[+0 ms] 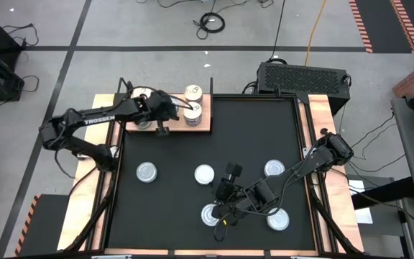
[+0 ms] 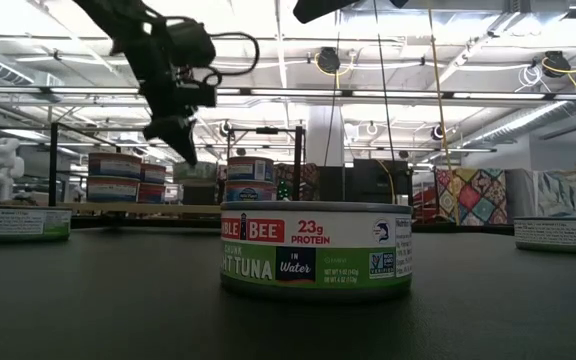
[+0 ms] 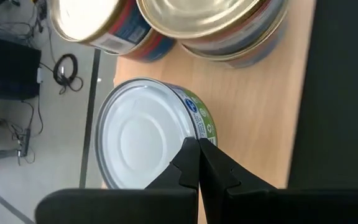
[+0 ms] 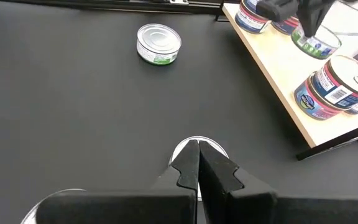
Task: Stack canned seafood by type on shelf
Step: Put the green tuna can on the shelf
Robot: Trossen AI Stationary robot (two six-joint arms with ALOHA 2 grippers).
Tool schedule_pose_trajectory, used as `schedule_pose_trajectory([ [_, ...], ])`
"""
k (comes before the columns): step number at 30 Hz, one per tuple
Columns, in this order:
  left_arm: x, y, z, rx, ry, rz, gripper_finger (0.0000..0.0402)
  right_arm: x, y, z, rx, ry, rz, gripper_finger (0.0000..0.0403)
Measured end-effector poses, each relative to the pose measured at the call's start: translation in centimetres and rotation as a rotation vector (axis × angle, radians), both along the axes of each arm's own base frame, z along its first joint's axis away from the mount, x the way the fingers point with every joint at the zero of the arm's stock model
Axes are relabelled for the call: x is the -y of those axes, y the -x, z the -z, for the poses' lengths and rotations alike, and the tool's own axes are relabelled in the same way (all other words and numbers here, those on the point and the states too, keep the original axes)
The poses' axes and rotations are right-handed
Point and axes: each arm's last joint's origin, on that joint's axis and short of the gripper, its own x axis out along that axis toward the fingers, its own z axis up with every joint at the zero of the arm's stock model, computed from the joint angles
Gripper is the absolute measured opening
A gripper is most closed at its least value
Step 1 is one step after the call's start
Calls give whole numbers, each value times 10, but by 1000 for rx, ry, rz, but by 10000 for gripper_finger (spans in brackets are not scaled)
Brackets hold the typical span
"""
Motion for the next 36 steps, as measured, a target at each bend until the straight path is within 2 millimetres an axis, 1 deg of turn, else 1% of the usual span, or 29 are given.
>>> schedule_pose_trajectory([
  [7,-24,-2,20,-51,23,-32,0,1,0,0,-36,64,-47,0],
  [12,-32,-3,29,-57,49,-15,0,8,-4,0,-57,104,-59,0],
  [19,-43,2,28,-63,18,-25,0,25,-11,0,-69,119,-28,0],
  [24,-49,6,28,-46,32,-33,0,33,-15,0,-76,128,-13,0],
  [29,-51,7,28,-39,33,-37,0,38,-16,0,-77,127,-1,0],
  [36,-52,8,28,-29,39,-34,2,38,-16,0,-77,126,-1,0],
])
